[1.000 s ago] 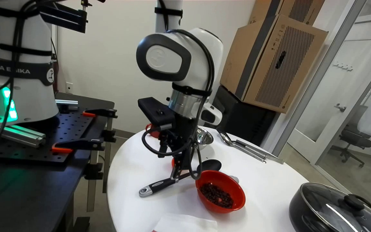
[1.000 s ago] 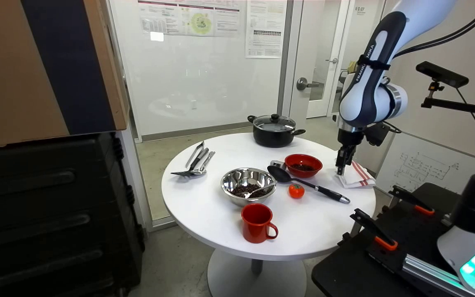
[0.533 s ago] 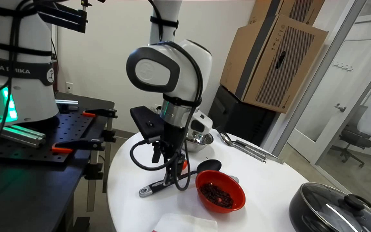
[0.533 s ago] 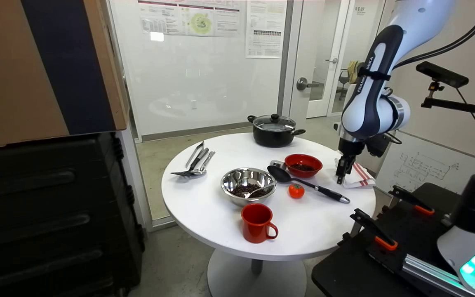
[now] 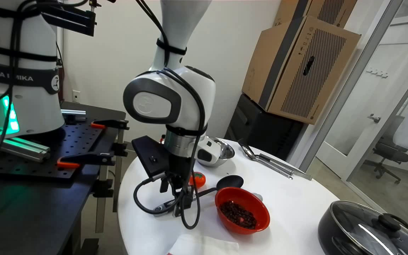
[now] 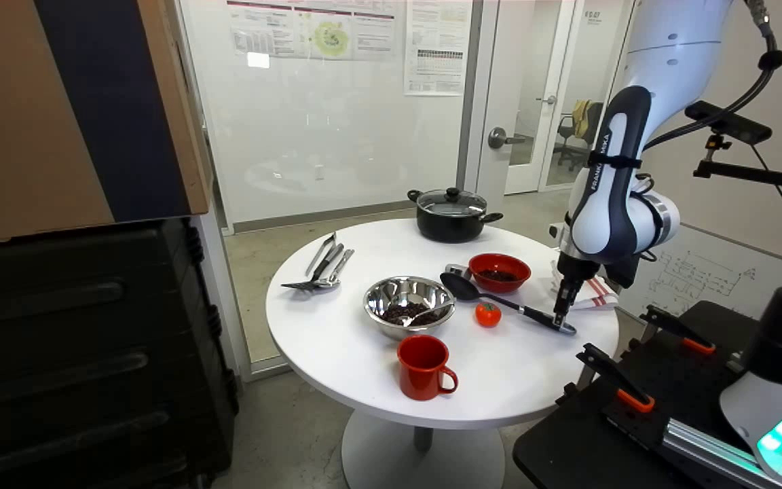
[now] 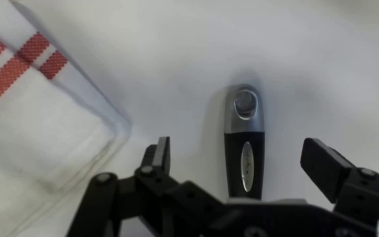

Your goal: Pick the black spoon near the red bowl and put it next to the tea towel

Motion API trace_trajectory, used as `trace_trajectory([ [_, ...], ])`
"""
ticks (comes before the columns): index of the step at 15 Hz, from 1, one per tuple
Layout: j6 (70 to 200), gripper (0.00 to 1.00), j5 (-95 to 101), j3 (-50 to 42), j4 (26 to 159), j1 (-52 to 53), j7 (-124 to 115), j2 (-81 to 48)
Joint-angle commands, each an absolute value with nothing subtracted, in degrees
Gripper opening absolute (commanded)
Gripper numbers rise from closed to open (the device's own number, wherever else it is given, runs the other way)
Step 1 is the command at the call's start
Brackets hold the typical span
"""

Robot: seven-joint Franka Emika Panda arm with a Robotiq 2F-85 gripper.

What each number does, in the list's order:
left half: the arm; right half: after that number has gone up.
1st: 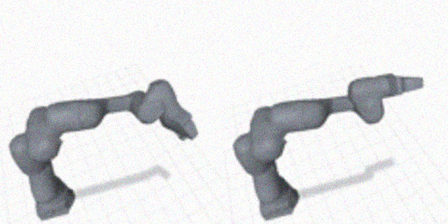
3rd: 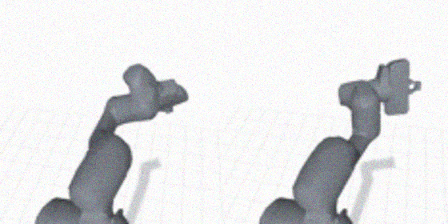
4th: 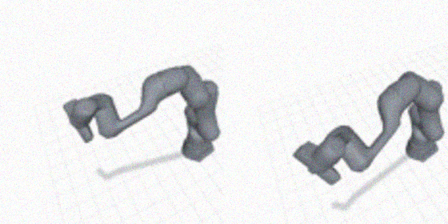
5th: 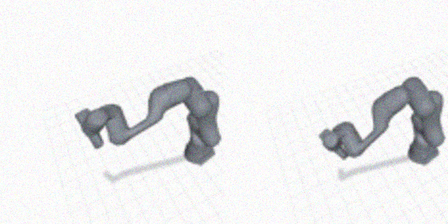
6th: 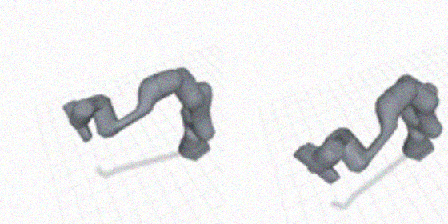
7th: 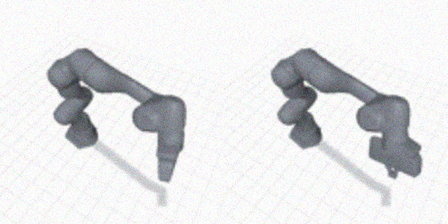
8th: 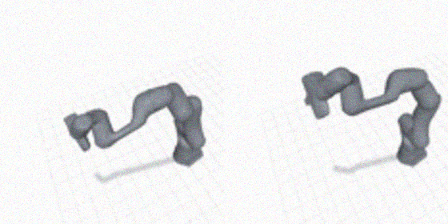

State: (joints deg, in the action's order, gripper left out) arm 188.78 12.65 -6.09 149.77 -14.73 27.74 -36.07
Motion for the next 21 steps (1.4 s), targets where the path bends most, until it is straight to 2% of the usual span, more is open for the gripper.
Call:
trace_trajectory([
  [1, 193.4, 1.0, 14.8, -6.5, 147.8, -14.1, 25.3, -40.8],
  [3, 194.6, 0.98, 14.8, -6.8, 147.0, -13.5, 24.7, -42.5],
  [4, 194.9, 0.74, 14.8, -6.7, 146.6, -13.4, 24.4, -43.0],
  [6, 195.1, 0.69, 14.7, -6.6, 146.0, -13.2, 23.8, -43.9],
  [12, 194.7, 0.22, 15.1, -6.5, 145.0, -13.4, 23.2, -44.0],
  [14, 194.4, 0.09, 15.4, -6.4, 145.0, -13.5, 23.2, -43.8],
  [21, 195.0, 0.09, 16.6, -5.7, 146.1, -14.1, 23.5, -42.7],
])
